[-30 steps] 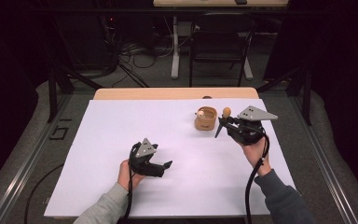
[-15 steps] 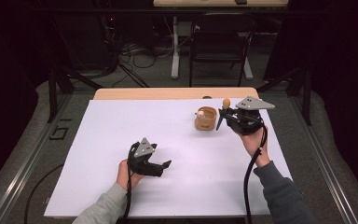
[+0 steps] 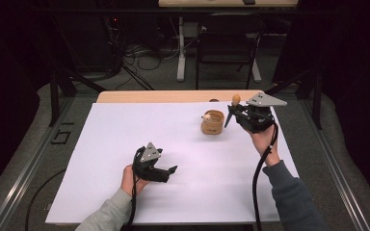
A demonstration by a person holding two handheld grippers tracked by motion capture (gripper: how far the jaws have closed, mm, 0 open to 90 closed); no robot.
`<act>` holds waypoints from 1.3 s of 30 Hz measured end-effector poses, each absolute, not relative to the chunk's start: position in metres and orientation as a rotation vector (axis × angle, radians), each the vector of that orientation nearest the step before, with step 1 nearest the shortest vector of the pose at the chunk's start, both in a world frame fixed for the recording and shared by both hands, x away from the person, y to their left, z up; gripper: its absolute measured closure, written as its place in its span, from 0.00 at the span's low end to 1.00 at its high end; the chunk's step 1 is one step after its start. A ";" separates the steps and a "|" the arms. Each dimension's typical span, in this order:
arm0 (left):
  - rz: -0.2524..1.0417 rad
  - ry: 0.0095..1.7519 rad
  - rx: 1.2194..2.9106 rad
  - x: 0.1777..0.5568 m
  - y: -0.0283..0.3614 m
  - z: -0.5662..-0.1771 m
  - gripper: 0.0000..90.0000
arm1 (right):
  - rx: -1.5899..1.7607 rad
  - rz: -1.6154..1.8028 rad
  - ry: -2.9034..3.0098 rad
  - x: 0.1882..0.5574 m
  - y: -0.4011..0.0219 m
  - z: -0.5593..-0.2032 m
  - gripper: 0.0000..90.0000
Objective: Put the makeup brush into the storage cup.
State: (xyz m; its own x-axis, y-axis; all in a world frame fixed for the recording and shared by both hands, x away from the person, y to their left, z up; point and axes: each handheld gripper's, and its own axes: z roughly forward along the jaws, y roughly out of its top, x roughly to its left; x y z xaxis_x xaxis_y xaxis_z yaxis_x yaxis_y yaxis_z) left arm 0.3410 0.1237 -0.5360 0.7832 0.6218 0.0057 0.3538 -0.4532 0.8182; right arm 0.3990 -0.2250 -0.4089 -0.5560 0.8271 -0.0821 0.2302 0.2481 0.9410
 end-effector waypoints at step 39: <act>0.396 0.729 2.086 0.340 0.126 -0.535 0.17 | 0.879 1.386 1.885 0.433 -0.216 -0.413 0.87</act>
